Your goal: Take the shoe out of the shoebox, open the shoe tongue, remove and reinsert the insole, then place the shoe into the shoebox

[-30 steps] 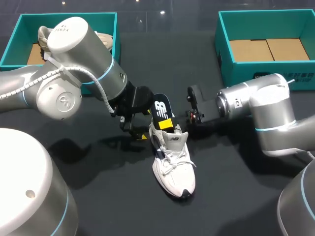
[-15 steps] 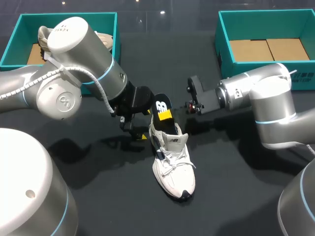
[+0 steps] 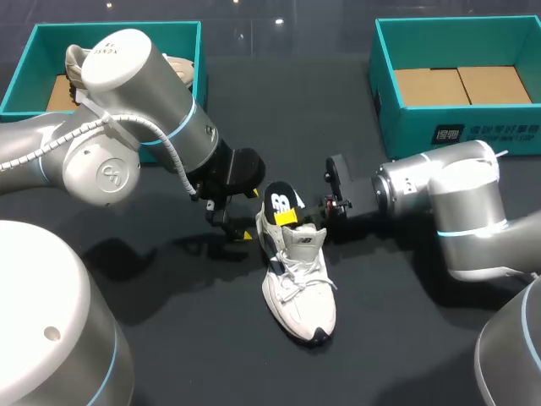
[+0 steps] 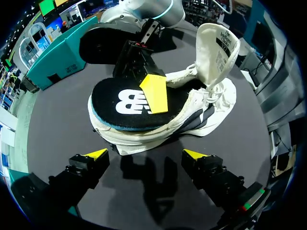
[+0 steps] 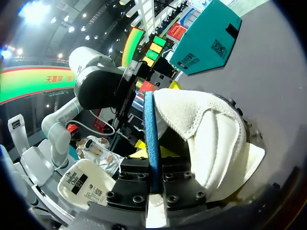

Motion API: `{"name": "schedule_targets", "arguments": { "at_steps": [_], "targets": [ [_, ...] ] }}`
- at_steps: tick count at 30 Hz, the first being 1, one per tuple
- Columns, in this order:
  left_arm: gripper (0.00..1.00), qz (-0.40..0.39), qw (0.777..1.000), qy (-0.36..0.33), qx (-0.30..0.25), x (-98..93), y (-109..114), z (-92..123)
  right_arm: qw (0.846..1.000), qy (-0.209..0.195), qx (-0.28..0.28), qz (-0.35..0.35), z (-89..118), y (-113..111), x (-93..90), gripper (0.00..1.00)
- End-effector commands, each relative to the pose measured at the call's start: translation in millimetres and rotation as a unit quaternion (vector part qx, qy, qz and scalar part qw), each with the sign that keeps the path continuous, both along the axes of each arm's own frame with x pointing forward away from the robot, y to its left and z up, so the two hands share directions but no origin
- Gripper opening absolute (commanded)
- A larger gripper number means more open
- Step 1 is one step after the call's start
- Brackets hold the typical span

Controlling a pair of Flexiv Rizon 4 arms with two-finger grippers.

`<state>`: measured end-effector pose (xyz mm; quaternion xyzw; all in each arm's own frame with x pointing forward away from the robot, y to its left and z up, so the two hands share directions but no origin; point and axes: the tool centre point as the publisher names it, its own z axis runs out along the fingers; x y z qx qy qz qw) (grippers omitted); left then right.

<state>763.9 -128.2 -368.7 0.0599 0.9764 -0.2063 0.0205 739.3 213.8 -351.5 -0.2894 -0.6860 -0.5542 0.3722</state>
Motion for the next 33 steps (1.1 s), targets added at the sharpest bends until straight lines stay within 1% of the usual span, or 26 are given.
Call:
{"name": "schedule_targets", "arguments": {
  "at_steps": [1,2,3,4,7,13,16,17,18,21,25,29,31,33],
  "targets": [
    [1.0,0.0,1.0,-0.001,0.001,-0.2,-0.2,-0.4,1.0,-0.016,-0.006,-0.011,9.7,-1.6,-11.5,0.22],
    [1.0,0.0,1.0,-0.001,0.001,-0.2,-0.2,-0.4,1.0,-0.023,-0.008,-0.008,14.5,-0.8,-9.6,0.35],
    [1.0,0.0,1.0,-0.001,0.001,-0.2,-0.2,-0.4,1.0,-0.027,-0.008,-0.006,17.4,-0.1,-7.9,0.41],
    [1.0,0.0,1.0,-0.001,0.001,-0.2,-0.2,-0.4,1.0,-0.029,-0.009,-0.004,19.2,0.3,-6.8,0.44],
    [1.0,0.0,1.0,-0.001,0.001,-0.2,-0.2,-0.4,0.999,-0.043,-0.015,0.003,27.5,3.0,-1.6,0.45],
    [1.0,0.0,1.0,-0.001,0.001,-0.2,-0.2,-0.4,0.998,-0.059,-0.022,0.012,38.7,8.5,6.4,0.42],
    [1.0,0.0,1.0,-0.001,0.001,-0.2,-0.2,-0.4,0.998,-0.063,-0.02,0.014,40.7,11.0,11.4,0.31],
    [1.0,0.0,1.0,-0.001,0.001,-0.2,-0.2,-0.4,0.998,-0.063,-0.019,0.015,39.9,11.7,13.1,0.12],
    [1.0,0.0,1.0,-0.001,0.001,-0.2,-0.2,-0.4,0.998,-0.061,-0.018,0.015,38.1,12.2,14.8,0.0],
    [1.0,0.0,1.0,-0.001,0.001,-0.2,-0.2,-0.4,0.999,-0.046,-0.015,0.013,32.1,12.4,17.3,0.0],
    [1.0,0.0,1.0,-0.001,0.001,-0.2,-0.2,-0.4,1.0,-0.023,-0.015,0.002,17.2,10.5,15.9,0.0],
    [1.0,0.0,1.0,-0.001,0.001,-0.2,-0.2,-0.4,1.0,0.0,-0.016,-0.009,1.8,7.5,5.0,0.0],
    [1.0,0.0,1.0,-0.001,0.001,-0.2,-0.2,-0.4,1.0,0.006,-0.018,-0.017,-1.7,6.1,-0.2,0.0],
    [1.0,0.0,1.0,-0.001,0.001,-0.2,-0.2,-0.4,1.0,0.004,-0.016,-0.024,-1.3,4.0,-5.5,0.0]
  ]
}}
